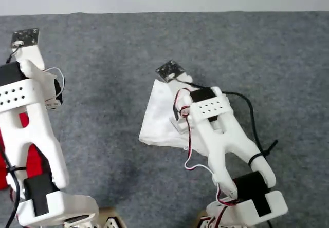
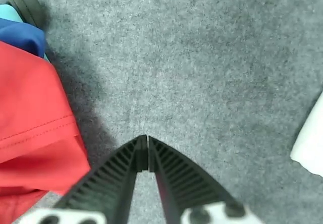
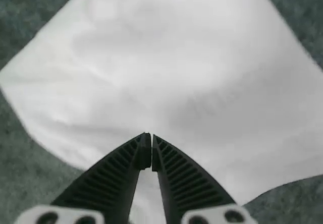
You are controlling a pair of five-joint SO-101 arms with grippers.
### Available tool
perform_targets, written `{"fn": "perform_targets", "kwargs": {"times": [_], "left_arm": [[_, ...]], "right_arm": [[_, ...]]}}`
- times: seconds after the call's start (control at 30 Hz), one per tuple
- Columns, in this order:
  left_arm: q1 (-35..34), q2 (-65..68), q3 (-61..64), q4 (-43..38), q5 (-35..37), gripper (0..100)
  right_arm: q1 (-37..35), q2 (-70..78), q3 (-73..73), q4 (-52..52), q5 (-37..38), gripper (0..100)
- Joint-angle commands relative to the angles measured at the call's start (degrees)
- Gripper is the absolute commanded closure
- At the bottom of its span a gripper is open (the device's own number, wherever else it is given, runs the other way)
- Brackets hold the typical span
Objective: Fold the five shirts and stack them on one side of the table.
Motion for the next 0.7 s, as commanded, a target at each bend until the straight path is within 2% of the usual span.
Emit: {"fn": "perform_targets", "kwargs": {"times": [0.0,0.13,0.37,0.53,0.67], "left_arm": [[-0.2,-2.5,-0.4,-0.2,0.2,99],[0.0,-2.1,-0.4,-0.2,0.2,99],[0.1,-2.1,-0.3,-1.3,0.2,99],[0.1,-2.1,-0.2,-1.3,0.2,99],[0.1,-2.1,-0.2,-1.3,0.2,99]], "right_arm": [[-1.3,-1.8,-2.7,4.1,-0.5,98.8],[-1.1,-0.8,-0.9,5.5,-0.4,98.8],[0.3,5.4,2.8,2.2,4.7,98.8],[2.1,3.8,-4.5,5.9,4.4,98.8],[-2.0,0.2,-12.7,11.8,4.3,98.8]]}}
